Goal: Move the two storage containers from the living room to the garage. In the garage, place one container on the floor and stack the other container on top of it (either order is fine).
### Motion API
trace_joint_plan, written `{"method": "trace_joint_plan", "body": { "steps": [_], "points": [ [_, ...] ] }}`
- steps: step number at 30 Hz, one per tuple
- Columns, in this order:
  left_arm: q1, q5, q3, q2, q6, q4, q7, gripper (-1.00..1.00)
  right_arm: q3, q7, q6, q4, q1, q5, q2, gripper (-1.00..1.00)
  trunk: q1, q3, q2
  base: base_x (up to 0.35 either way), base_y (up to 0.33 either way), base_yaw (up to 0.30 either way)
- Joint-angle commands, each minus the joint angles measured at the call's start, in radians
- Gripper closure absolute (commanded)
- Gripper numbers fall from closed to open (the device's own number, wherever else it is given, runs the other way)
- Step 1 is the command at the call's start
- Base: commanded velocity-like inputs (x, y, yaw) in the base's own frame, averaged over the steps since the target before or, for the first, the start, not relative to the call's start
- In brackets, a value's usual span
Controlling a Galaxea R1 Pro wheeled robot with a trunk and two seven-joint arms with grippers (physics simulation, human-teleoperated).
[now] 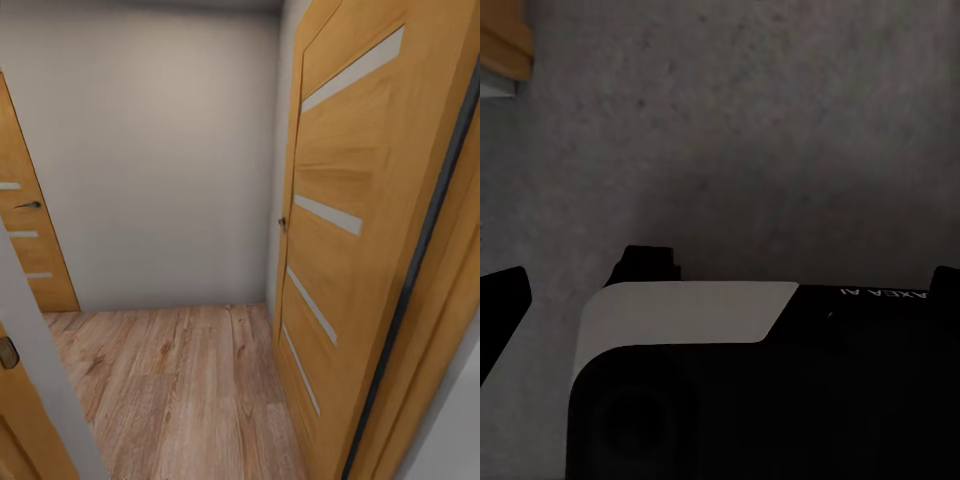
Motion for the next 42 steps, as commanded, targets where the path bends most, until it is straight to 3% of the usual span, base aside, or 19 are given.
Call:
{"method": "trace_joint_plan", "body": {
  "steps": [1, 13, 28, 42],
  "points": [
    [-0.001, 0.01, -0.003, 0.0, 0.0, 0.0, 0.0, -1.0, 0.008, 0.0, -0.006, 0.003, -0.001, -0.009, 0.001, -1.0, 0.0, -0.001, -0.001, 0.029, -0.008, 0.228],
    [-0.001, 0.01, -0.004, -0.002, 0.0, 0.0, 0.001, -1.0, 0.008, 0.0, -0.006, 0.003, -0.001, -0.009, 0.001, -1.0, 0.0, -0.001, -0.001, 0.006, -0.001, 0.158],
    [-0.001, 0.01, -0.004, -0.002, 0.0, 0.002, -0.001, -1.0, 0.008, 0.0, -0.006, 0.003, -0.001, -0.009, 0.001, -1.0, 0.0, -0.001, -0.001, 0.278, 0.0, 0.001],
    [-0.001, 0.01, -0.003, -0.002, 0.0, 0.001, 0.0, -1.0, 0.008, 0.0, -0.005, 0.003, -0.001, -0.009, 0.001, -1.0, 0.0, -0.001, -0.001, 0.017, 0.0, 0.113]
  ]
}}
